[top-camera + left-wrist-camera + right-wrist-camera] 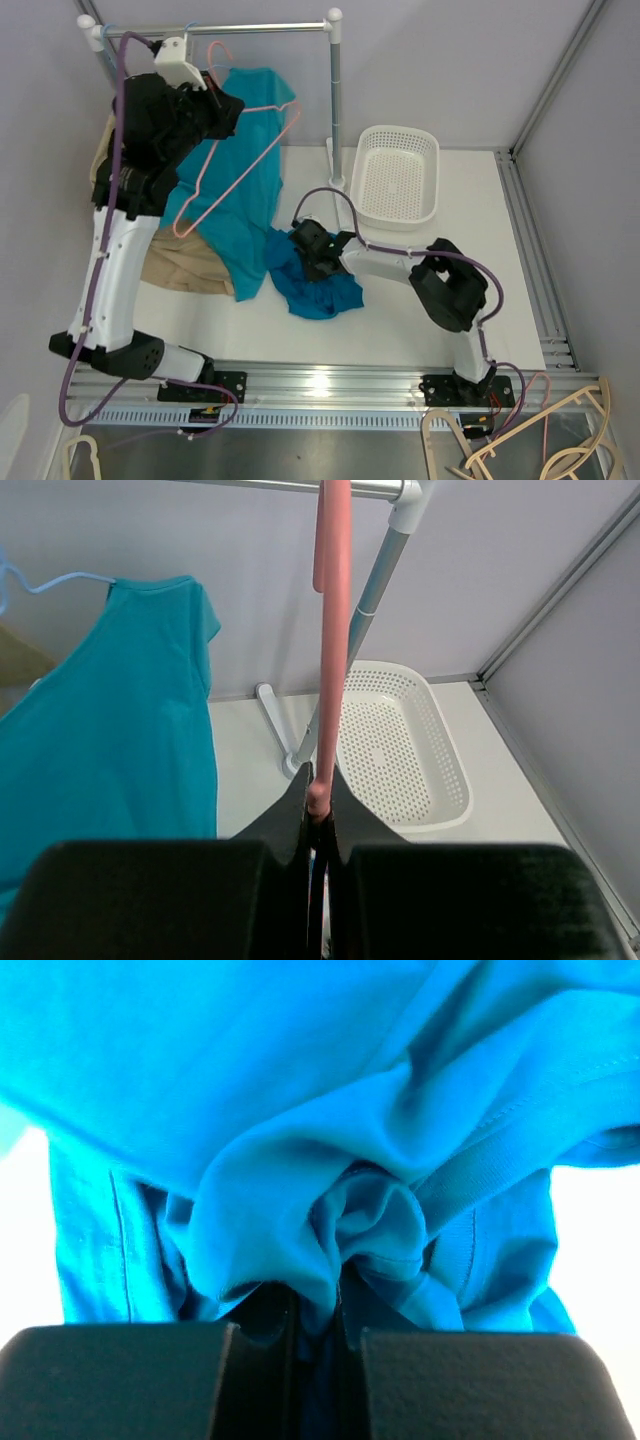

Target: Remove the t-shirt from the hanger

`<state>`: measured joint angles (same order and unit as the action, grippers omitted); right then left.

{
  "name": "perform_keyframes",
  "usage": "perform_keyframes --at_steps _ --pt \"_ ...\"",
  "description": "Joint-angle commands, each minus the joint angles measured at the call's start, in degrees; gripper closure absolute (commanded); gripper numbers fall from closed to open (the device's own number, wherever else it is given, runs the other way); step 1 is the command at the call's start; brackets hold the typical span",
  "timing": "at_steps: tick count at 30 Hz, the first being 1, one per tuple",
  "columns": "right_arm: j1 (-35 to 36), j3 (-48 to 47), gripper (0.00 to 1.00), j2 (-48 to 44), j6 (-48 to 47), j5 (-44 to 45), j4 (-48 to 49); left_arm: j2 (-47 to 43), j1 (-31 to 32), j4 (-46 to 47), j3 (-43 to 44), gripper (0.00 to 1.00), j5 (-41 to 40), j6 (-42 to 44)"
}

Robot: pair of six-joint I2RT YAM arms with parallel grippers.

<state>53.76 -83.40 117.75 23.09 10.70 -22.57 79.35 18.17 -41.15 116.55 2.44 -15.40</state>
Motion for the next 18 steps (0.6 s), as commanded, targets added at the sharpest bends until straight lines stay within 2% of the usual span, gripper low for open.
perform_keyframes --at_steps 1,3,6,7,8,12,15,18 --pt "0.4 3.4 1.00 -11.0 1.9 -5.2 -9.6 3.1 -0.5 10.5 -1.9 0.99 1.5 1.2" --pt "-0.8 1.5 1.00 -21.0 2.0 -4.0 -11.8 5.2 -0.6 14.0 -1.8 0.99 2.1 3.5" --pt "-4.6 -8.3 1.00 -27.3 -0.6 -1.2 -16.4 9.6 -0.6 17.9 -1.1 0.99 2.1 6.4" --pt "-6.0 -11.6 1.00 -27.1 -2.7 -0.4 -17.7 10.4 -0.6 18.0 -0.5 0.99 -0.1 6.5" --pt "-9.7 -19.0 1.00 -26.4 -3.6 -0.5 -21.2 11.0 -0.6 18.6 -0.2 0.99 -0.5 6.9" --pt "-18.2 -34.1 1.00 -22.0 -5.8 -2.2 -25.2 11.7 -0.6 23.6 -1.4 0.99 -1.1 6.9" --pt "-25.6 -40.7 1.00 -21.0 -4.9 -4.7 -23.1 11.9 -0.6 28.4 -3.6 0.99 -2.2 6.7" --pt "-33.0 -45.1 1.00 -18.4 -4.3 -10.0 -21.5 13.6 -0.6 30.0 -2.2 0.99 -2.0 6.6"
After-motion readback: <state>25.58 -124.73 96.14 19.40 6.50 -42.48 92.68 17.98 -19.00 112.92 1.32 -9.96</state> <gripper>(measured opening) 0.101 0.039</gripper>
